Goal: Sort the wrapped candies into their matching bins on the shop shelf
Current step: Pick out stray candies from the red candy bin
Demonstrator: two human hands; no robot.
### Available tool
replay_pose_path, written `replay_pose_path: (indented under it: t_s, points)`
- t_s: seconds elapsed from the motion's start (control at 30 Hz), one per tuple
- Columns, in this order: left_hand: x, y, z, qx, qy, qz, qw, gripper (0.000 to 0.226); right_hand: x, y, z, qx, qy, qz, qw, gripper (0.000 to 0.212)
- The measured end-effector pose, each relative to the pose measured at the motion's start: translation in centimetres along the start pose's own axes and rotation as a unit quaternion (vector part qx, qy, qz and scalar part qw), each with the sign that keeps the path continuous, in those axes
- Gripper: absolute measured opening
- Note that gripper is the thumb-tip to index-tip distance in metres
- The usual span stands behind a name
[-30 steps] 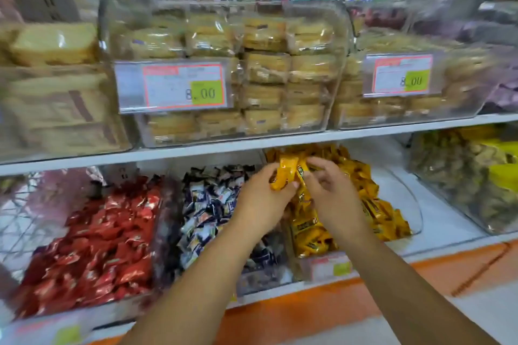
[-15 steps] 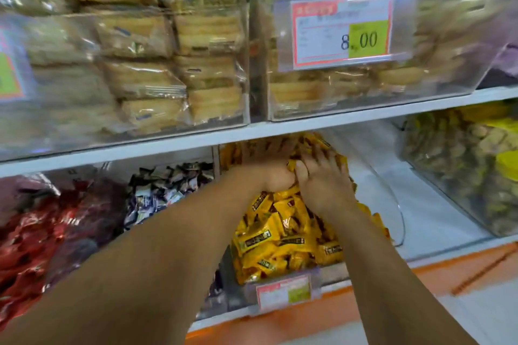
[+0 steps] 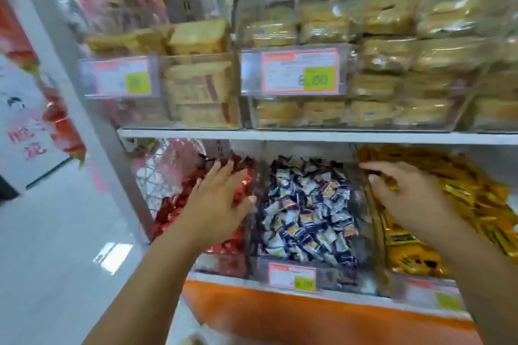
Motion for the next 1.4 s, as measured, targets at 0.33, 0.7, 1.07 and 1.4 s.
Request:
replay_pose_path:
  t_s: [0.33, 0.7, 1.07, 1.4]
  points:
    - [2.5, 10.9, -1.4, -0.033, 0.017, 0.003, 0.999, 0.072, 11.7, 16.8, 2.6, -0.252, 0.200, -0.111, 0.940, 0.029]
    - [2.2, 13.1, -0.4, -0.023, 0.007, -0.072, 0.997, 0.092, 20.7, 20.9, 14.0, -0.228, 0.369, -0.338, 0.835, 0.078]
    - [1.4, 13.0, -0.7, 0.012, -0.041, -0.086, 0.995, 0.073, 16.1, 20.4, 13.2, -0.177, 0.375, -0.137, 0.899, 0.006]
    - [2.2, 13.7, -0.4, -0.003, 0.015, -0.059, 0.998, 0.080, 18.2, 19.5, 11.6, -0.195, 0.399, -0.361, 0.820, 0.035]
Point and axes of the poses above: each hand's wrist, its own z-axis towards the middle knuckle, its own x-axis out of the palm, y = z × x, the point moved 2 cm from there along z, towards the middle knuckle, and after that the axes turned 5 degrees about -z, right-handed, at the moved point
